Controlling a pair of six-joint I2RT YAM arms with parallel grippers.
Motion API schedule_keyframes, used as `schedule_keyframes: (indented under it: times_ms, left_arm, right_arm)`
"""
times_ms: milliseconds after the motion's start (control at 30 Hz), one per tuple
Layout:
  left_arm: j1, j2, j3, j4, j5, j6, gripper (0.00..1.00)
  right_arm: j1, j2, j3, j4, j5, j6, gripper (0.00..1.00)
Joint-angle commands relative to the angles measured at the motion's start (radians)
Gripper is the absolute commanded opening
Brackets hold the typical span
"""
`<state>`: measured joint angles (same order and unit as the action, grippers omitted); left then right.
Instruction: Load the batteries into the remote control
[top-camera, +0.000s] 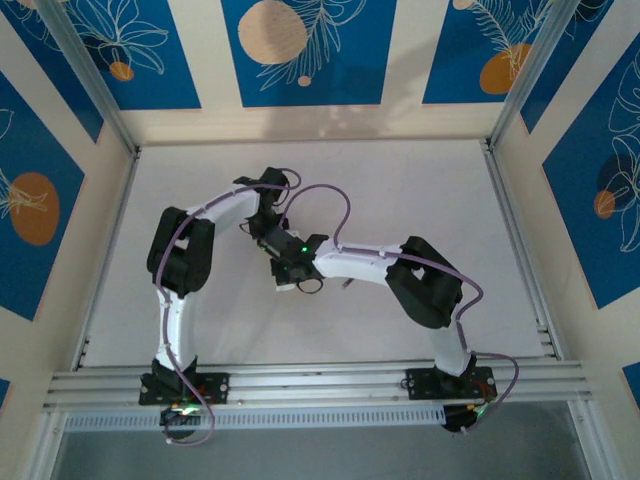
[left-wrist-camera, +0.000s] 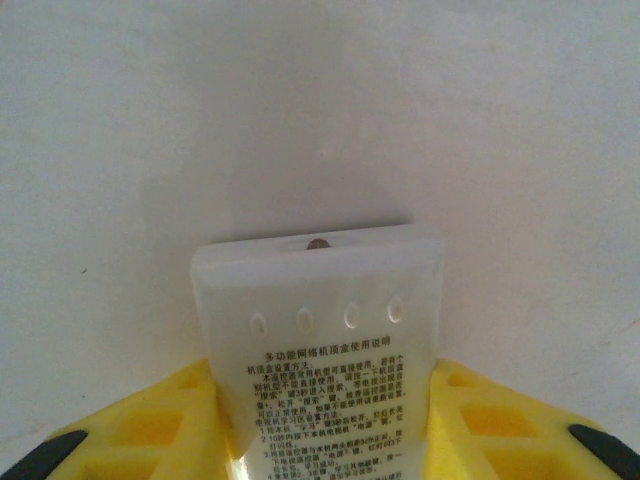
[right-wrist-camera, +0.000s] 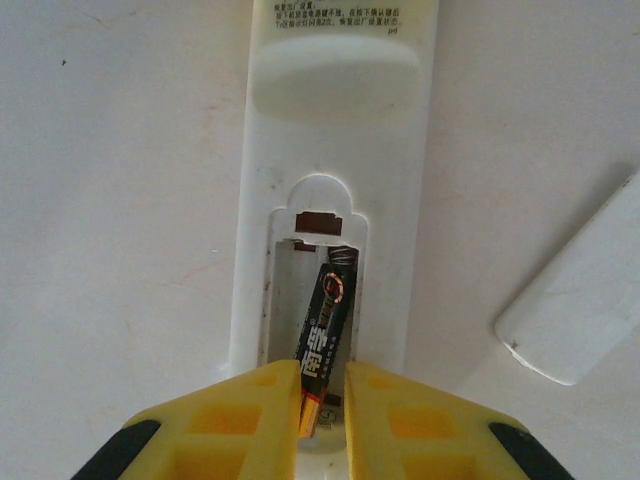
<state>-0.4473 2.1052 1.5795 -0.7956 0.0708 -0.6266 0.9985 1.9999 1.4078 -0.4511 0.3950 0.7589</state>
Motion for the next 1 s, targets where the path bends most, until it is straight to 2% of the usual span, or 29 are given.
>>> schedule_keyframes:
  times_ms: [0, 133, 433, 767, 967]
  left_arm:
    - [-0.014, 0.055, 0.01, 0.004, 0.089, -0.002, 0.32]
    - [-0.014, 0.053, 0.011, 0.004, 0.089, 0.001, 0.32]
    - [-0.014, 0.055, 0.011, 0.004, 0.09, 0.002, 0.32]
    - [-0.014, 0.058, 0.013, 0.003, 0.092, 0.001, 0.32]
    - [-0.014, 0.059, 0.014, 0.003, 0.091, 0.002, 0.32]
  right_arm:
    - [0.008, 0.022, 0.022, -0.073, 0.029, -0.01, 0.19]
    - [0.007, 0.027, 0.038, -0.11, 0.06, -0.001, 0.19]
    - [0.011, 0.022, 0.054, -0.09, 0.022, -0.034, 0.19]
    - [0.01, -0.056, 0.065, -0.117, 0.023, -0.016, 0.2]
    - [0.018, -0.048, 0.066, -0.112, 0.01, -0.004, 0.3]
